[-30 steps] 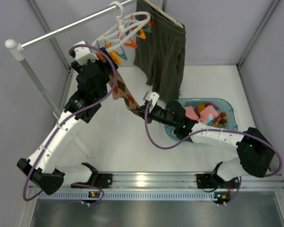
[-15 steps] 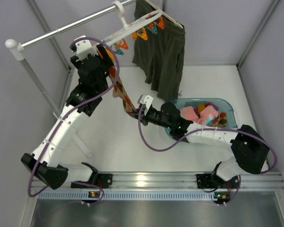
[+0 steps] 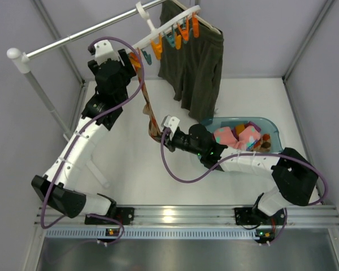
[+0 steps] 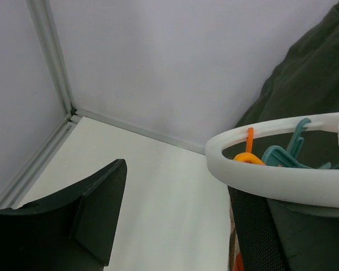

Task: Remove the socks clipped to the hanger

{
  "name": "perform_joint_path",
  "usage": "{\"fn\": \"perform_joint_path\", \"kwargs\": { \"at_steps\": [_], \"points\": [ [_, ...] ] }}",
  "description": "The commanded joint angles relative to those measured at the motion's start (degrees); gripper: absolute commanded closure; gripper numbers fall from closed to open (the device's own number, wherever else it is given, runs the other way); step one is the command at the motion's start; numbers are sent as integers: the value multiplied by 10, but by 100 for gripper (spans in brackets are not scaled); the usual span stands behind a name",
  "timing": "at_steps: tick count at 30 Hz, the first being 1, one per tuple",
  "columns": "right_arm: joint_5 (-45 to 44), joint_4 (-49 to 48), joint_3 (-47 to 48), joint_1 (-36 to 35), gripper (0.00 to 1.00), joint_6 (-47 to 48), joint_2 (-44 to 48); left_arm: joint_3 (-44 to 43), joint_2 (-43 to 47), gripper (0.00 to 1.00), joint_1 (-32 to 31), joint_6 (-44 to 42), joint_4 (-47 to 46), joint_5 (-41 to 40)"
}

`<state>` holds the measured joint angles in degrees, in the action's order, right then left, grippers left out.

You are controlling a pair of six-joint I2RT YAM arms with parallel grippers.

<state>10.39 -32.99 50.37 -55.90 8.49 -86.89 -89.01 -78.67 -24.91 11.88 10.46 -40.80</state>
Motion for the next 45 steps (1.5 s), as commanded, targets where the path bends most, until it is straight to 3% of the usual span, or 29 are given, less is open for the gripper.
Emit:
{"fn": "perform_joint_path", "kwargs": {
  "at_steps": [1,15,22,26,31,32,33,36,39,45],
  "points": [
    [-1,-18,15,-13,100,8,-10,4,26,25,3,18,-24,81],
    [74,3,25,-11,100,0,4,126,102,23,3,41,-125,243],
    [88,15,34,-11,100,5,3,105,65,24,4,9,-140,187],
    [61,25,40,-16,100,14,-8,86,49,31,3,-13,-140,139],
    [9,21,42,-32,100,28,-22,63,27,31,3,-43,-140,106],
    [-3,21,45,-36,100,30,-28,61,25,30,4,-44,-140,106],
    [-59,12,49,-43,100,25,-40,72,33,16,3,-36,-138,120],
    [-92,5,55,-43,100,15,-50,95,58,10,2,-27,-139,135],
    [-131,7,68,-41,100,14,-57,138,102,10,2,1,-137,157],
    [-129,15,80,-39,100,10,-58,188,177,10,2,28,-123,168]
  ]
}}
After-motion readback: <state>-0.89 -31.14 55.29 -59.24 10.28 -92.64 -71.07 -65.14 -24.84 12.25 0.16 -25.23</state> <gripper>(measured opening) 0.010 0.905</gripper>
